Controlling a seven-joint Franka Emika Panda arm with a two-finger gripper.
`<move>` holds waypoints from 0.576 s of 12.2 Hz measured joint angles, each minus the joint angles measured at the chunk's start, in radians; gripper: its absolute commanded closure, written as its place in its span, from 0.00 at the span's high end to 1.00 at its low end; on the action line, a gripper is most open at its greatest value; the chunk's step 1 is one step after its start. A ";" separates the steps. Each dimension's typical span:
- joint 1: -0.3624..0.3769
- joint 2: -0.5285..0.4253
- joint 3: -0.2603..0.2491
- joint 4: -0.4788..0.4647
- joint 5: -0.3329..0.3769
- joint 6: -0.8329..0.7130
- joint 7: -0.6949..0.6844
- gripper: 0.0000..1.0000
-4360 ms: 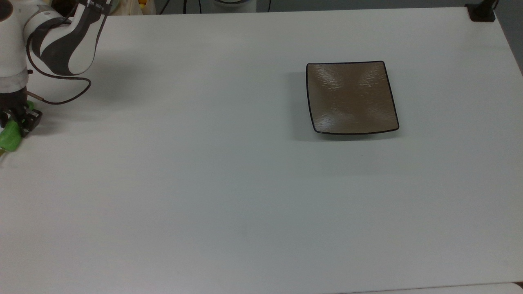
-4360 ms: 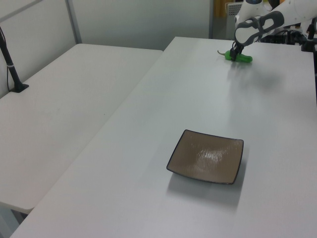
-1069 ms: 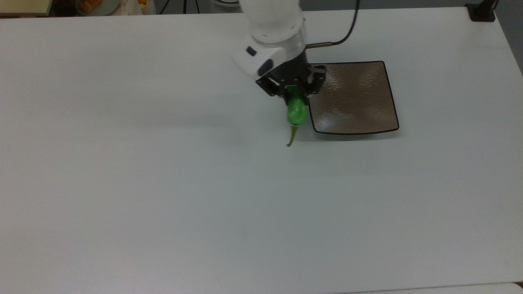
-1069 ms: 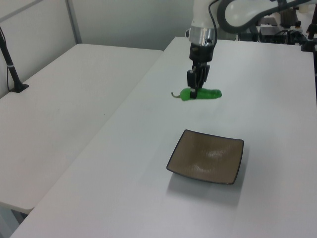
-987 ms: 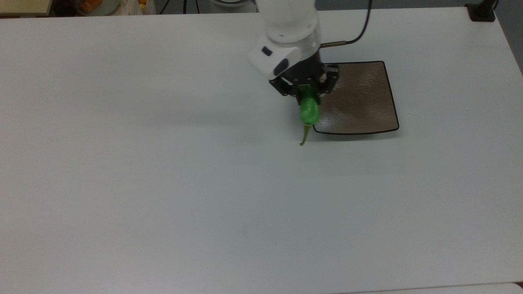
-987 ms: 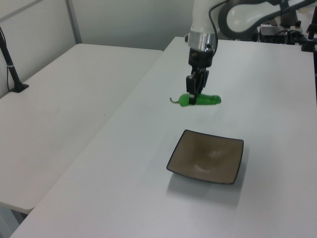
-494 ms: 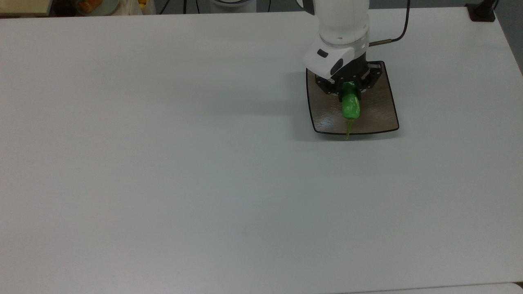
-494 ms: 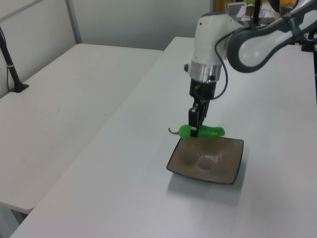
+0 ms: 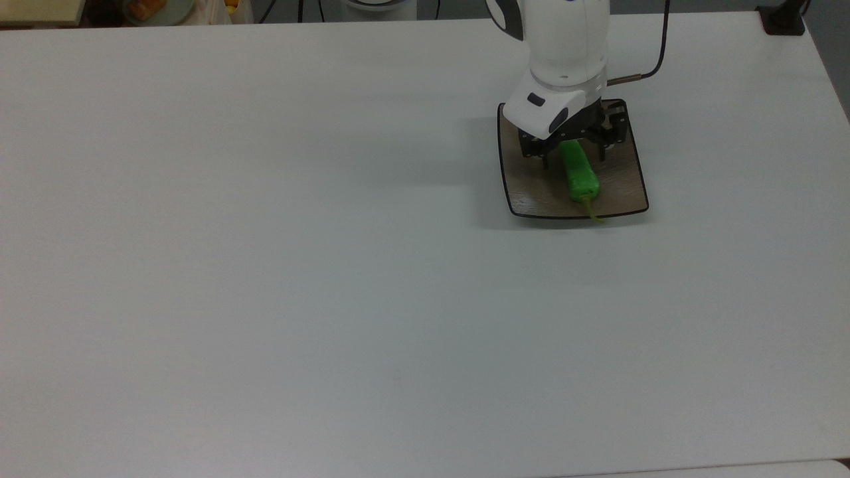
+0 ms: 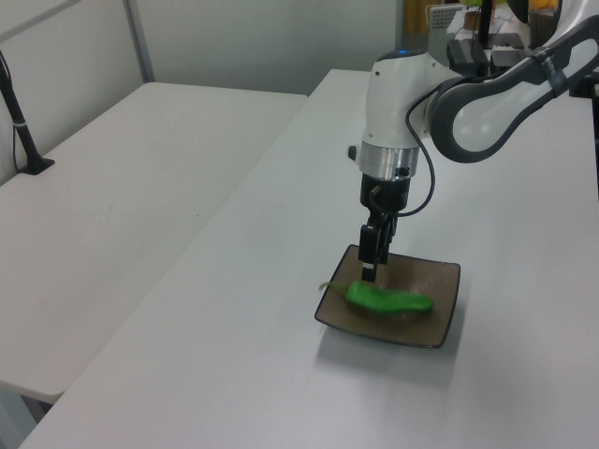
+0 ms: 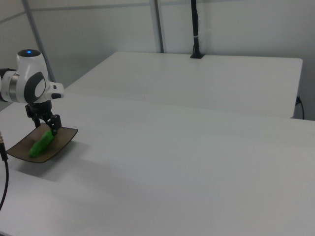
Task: Chili peppers are placed on a ceramic plate
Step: 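Lower the chili pepper onto the plate and open the gripper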
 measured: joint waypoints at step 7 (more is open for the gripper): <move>-0.013 -0.034 -0.002 0.007 -0.078 -0.077 0.000 1.00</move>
